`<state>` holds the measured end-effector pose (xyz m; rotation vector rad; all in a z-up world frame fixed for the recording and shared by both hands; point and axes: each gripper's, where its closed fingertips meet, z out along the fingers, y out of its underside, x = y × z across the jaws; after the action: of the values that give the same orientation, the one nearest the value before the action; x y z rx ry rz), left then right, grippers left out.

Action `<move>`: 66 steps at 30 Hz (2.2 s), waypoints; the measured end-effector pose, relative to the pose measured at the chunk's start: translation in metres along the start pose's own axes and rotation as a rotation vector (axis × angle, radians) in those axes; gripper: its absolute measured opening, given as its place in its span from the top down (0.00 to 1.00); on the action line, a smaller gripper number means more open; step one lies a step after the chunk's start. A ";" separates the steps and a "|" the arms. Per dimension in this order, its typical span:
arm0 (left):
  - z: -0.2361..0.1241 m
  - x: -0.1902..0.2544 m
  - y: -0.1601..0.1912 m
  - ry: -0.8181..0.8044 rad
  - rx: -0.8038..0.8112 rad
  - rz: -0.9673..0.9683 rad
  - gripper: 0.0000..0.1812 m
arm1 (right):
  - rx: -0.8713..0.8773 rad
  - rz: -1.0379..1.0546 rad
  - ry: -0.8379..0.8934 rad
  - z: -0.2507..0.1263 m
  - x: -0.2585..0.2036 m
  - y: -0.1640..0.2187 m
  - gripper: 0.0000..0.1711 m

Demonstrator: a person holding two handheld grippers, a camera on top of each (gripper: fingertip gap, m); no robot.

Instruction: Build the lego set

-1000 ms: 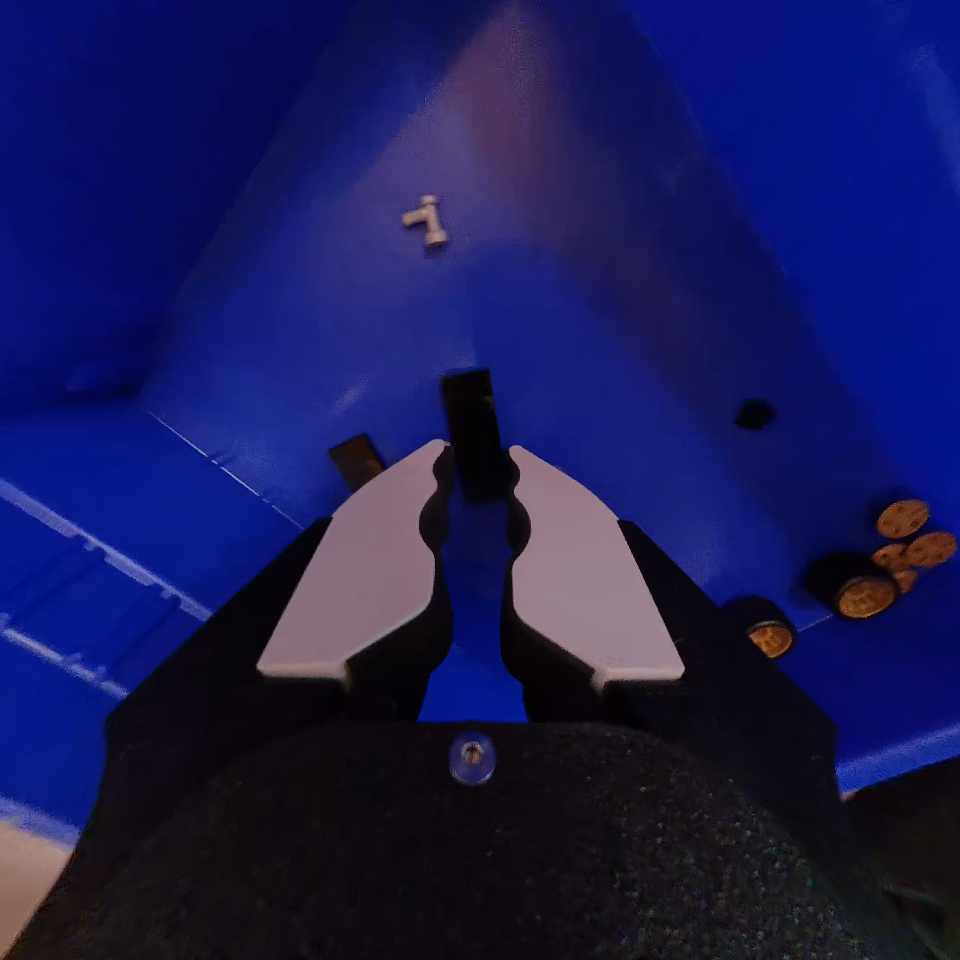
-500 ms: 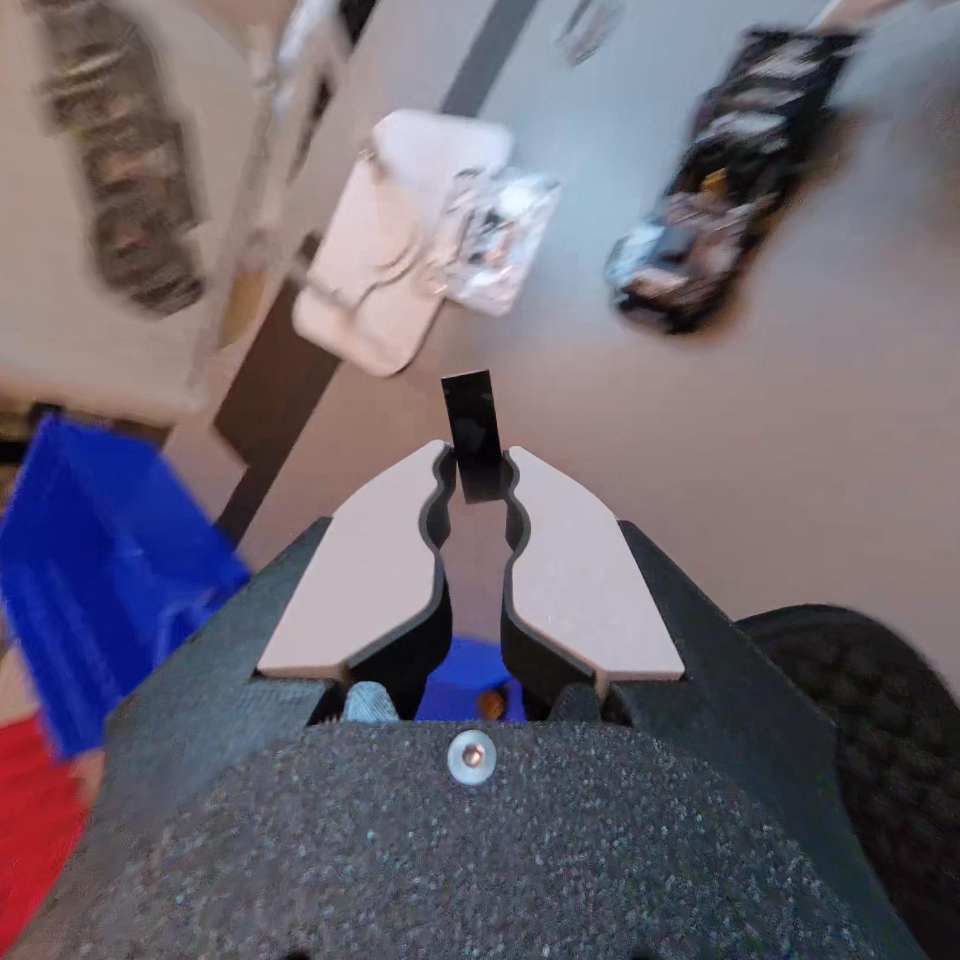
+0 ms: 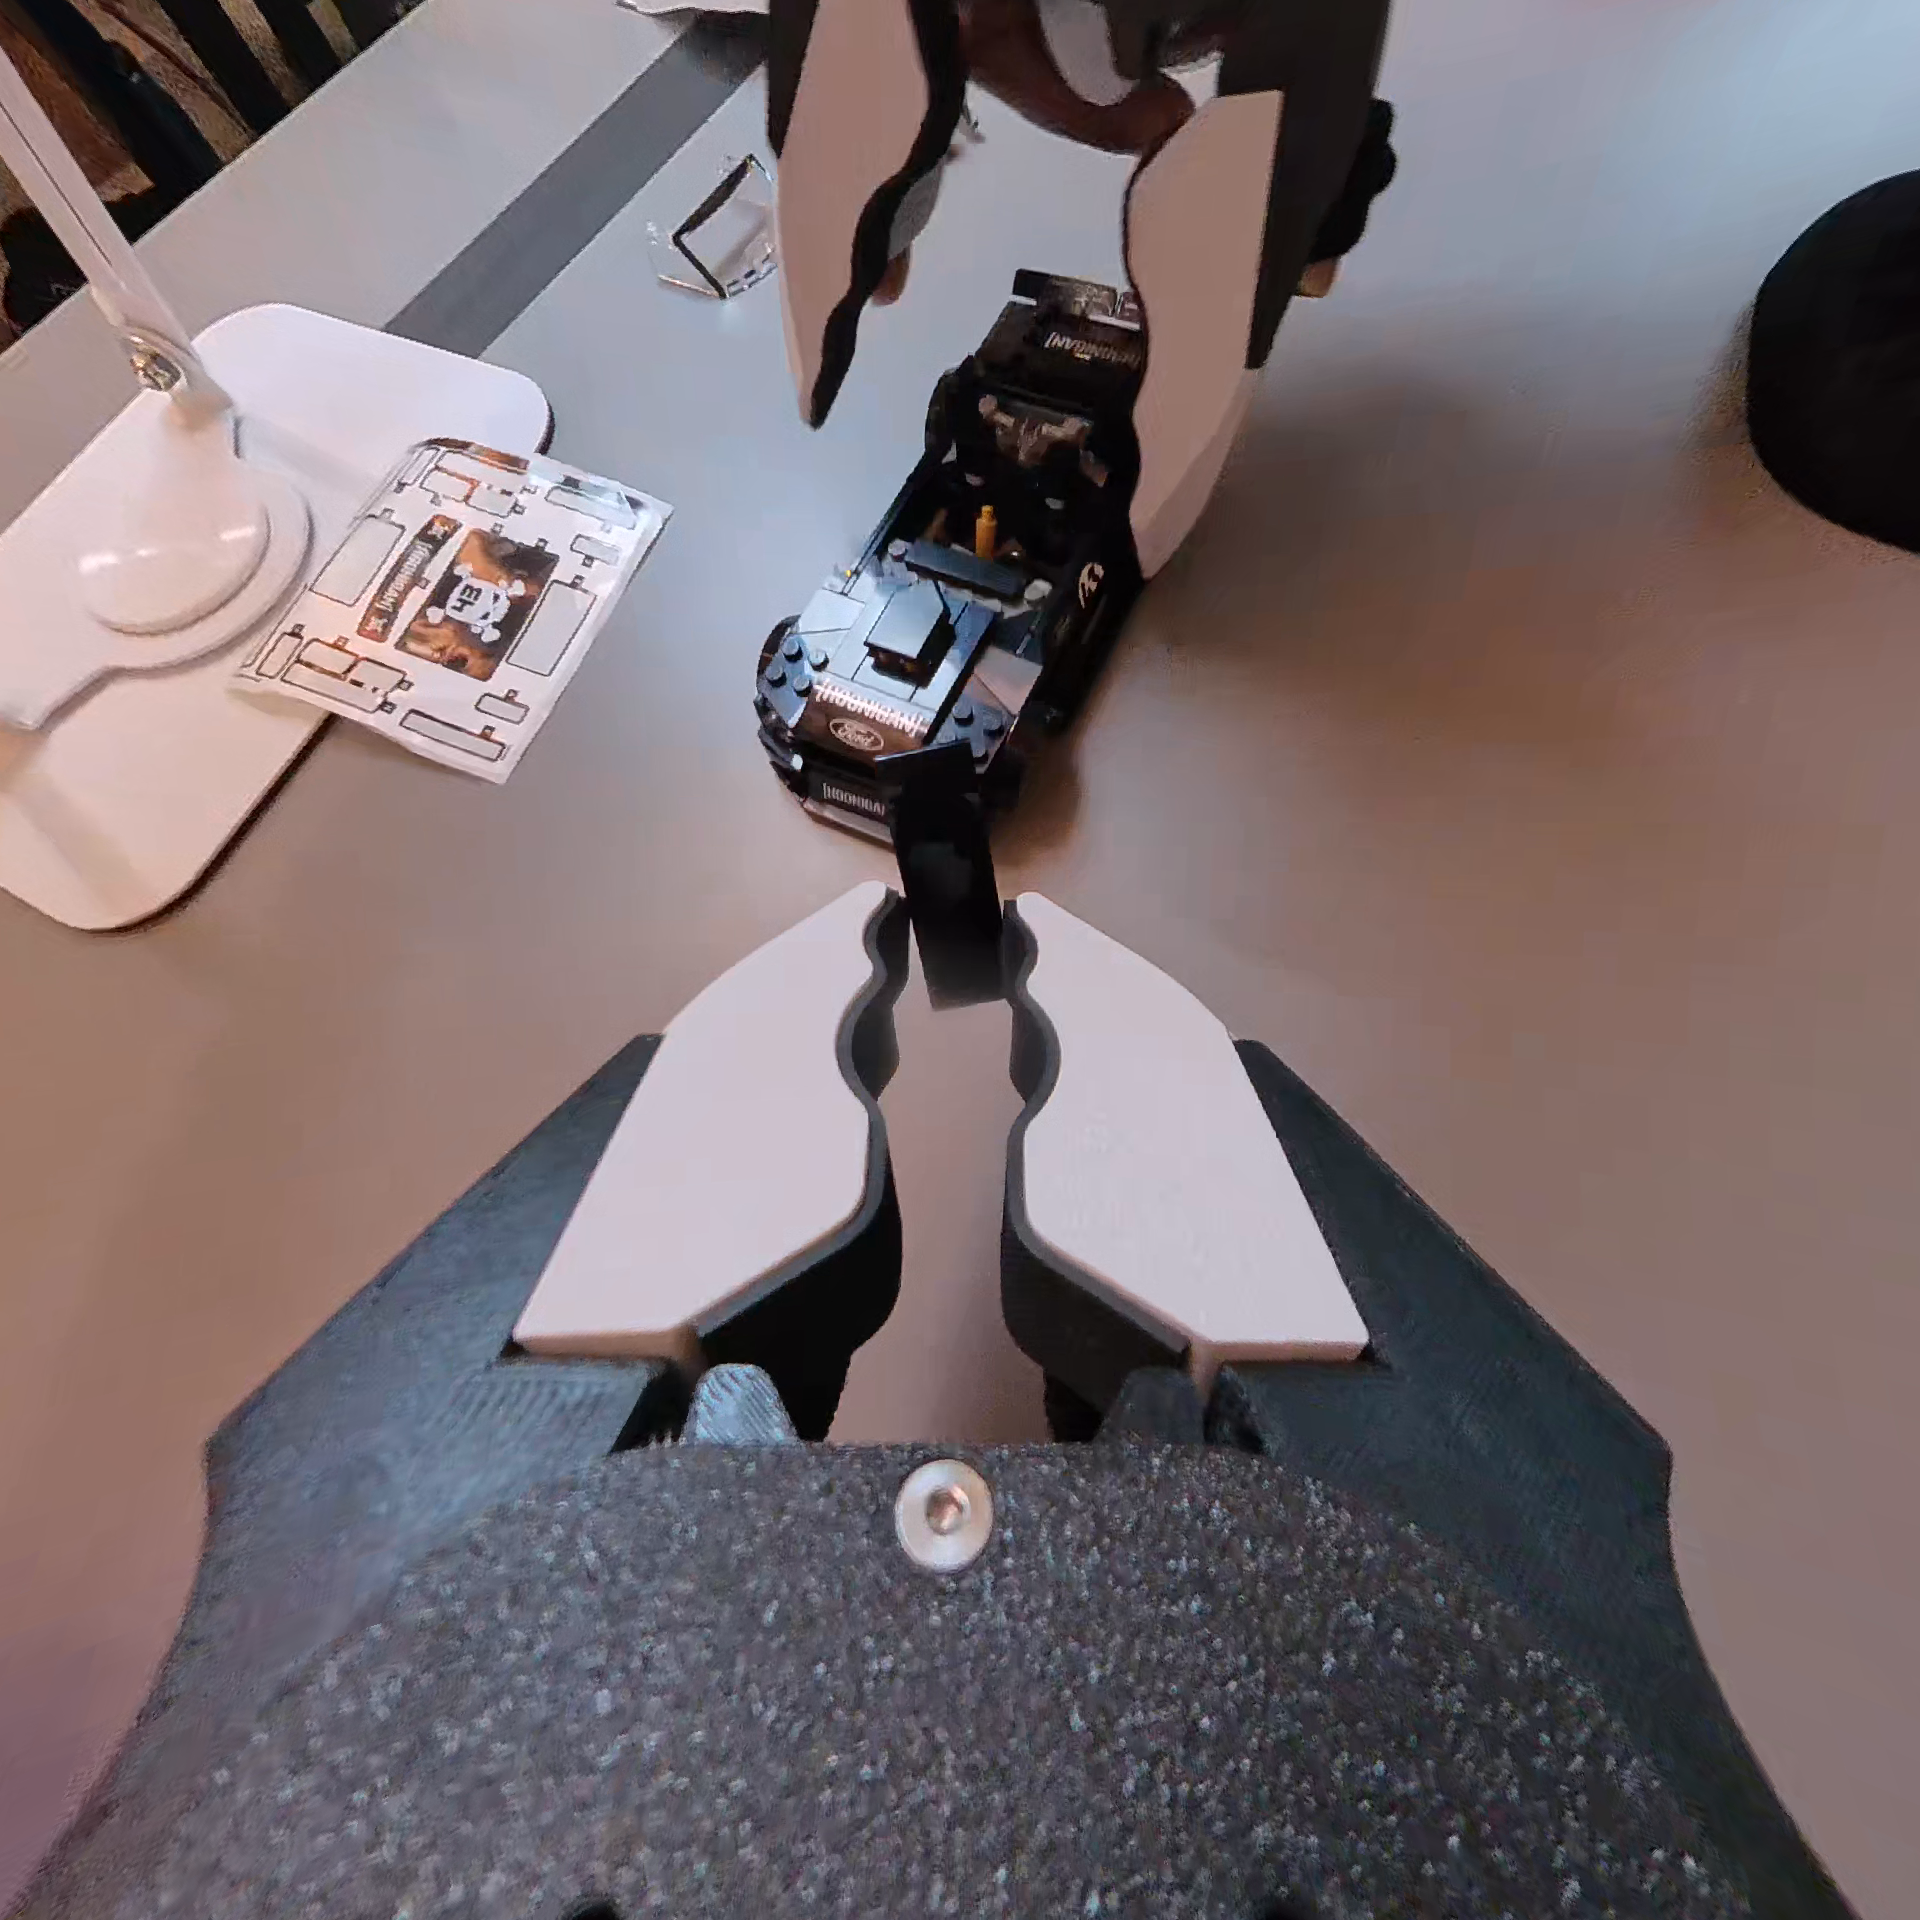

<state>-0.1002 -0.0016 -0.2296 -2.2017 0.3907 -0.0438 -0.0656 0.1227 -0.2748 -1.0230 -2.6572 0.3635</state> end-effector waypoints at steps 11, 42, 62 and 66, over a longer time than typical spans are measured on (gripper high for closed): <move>-0.015 -0.012 0.015 0.019 0.050 -0.064 0.90 | -0.139 -0.365 -0.211 0.006 -0.041 -0.019 0.59; 0.025 0.043 -0.035 0.310 -0.037 0.467 0.90 | 0.408 0.551 0.079 -0.040 -0.099 0.031 0.59; 0.037 0.055 -0.044 0.398 -0.017 0.460 0.90 | 0.684 0.395 0.089 -0.061 -0.071 -0.015 0.68; 0.036 0.061 -0.045 0.406 -0.002 0.463 0.90 | 0.716 0.328 0.101 -0.070 -0.083 -0.040 0.74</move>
<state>-0.0243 0.0341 -0.2232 -2.0472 1.1167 -0.2392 -0.0075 0.0471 -0.2099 -1.1598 -1.9889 1.1833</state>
